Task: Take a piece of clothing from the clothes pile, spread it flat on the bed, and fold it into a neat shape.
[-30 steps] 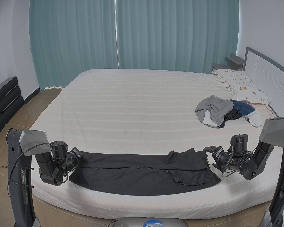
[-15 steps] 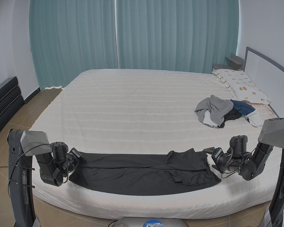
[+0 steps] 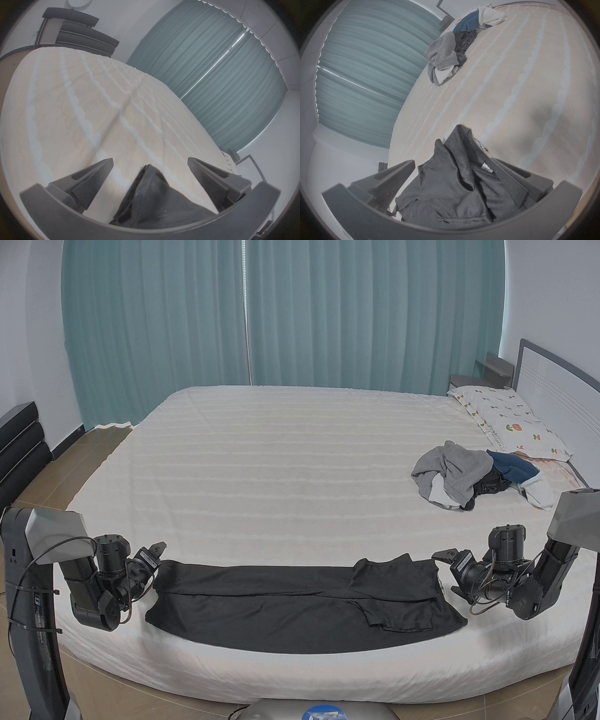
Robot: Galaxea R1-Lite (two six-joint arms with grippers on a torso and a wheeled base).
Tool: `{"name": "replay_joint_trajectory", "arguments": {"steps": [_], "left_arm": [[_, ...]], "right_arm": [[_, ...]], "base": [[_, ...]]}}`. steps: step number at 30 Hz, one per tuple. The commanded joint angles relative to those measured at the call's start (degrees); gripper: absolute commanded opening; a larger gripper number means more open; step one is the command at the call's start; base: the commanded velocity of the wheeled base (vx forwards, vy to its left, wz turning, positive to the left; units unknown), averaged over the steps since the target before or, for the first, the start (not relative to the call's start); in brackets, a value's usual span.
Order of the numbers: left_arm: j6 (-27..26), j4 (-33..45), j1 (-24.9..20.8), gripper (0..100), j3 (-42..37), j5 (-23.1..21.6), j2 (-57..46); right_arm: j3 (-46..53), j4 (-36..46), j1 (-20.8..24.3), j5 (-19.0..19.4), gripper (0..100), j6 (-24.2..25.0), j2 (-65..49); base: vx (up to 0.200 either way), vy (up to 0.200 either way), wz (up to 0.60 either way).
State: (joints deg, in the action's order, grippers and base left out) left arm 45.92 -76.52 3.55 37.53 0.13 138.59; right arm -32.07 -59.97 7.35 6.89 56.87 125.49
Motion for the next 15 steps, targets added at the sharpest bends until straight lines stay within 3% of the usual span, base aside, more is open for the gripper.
{"name": "replay_joint_trajectory", "arguments": {"steps": [1,4,8,15], "left_arm": [[-0.04,1.11,2.69,100,-4.49,-4.97,-9.22],[-0.83,6.12,2.43,100,-5.02,-10.15,-12.38],[-3.73,13.24,2.34,100,-1.76,-13.76,-12.56],[-21.49,20.89,2.43,100,1.05,-16.66,-6.85]], "right_arm": [[0.17,0.02,0.47,0.06,100,-0.09,0.98],[-0.01,0.11,0.56,0.06,100,-0.18,1.16],[0.43,0.02,1.26,0.06,100,-0.18,1.42],[0.70,0.02,3.11,-0.30,100,-0.36,2.74]], "base": [[0.000,0.000,0.00],[0.000,0.000,0.00],[0.000,0.000,0.00],[0.000,0.000,0.00]]}}
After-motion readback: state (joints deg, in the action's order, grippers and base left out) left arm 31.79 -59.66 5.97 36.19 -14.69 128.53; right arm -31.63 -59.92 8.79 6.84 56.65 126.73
